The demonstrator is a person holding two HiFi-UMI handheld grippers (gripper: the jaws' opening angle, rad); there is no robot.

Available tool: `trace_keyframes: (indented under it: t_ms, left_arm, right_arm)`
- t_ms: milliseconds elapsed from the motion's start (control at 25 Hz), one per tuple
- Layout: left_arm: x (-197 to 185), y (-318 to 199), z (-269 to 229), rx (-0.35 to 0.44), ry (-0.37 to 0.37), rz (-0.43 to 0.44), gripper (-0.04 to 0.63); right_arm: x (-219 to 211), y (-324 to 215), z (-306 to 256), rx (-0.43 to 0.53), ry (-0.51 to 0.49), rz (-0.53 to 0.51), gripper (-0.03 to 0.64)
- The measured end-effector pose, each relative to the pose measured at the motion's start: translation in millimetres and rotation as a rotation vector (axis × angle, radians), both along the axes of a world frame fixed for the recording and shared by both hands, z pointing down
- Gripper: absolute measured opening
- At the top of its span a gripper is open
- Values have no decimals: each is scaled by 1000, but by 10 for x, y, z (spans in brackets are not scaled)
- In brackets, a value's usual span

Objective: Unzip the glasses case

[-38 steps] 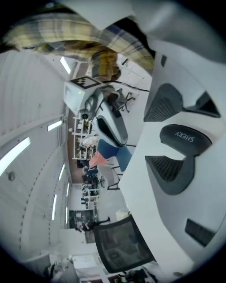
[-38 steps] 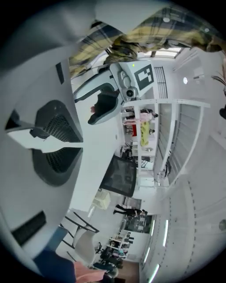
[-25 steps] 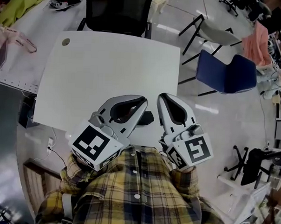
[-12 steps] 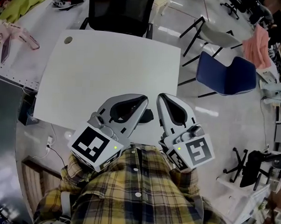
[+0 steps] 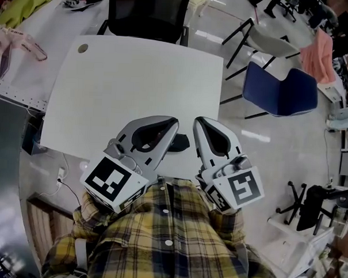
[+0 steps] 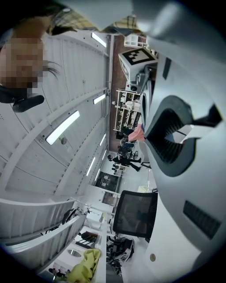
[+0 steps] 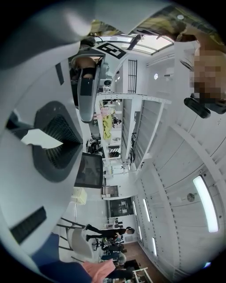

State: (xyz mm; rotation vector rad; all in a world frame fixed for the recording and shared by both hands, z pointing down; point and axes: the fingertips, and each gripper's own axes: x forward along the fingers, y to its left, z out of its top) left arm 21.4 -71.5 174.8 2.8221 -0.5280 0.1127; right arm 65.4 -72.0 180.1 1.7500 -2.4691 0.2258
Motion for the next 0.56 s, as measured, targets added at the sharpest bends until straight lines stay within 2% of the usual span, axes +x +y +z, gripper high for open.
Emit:
trace_keyframes:
  t_ms: [560]
  left_arm:
    - [-7, -30, 31, 2, 4, 18, 8]
  right_arm:
    - [-12, -17, 149, -40, -11, 15, -2]
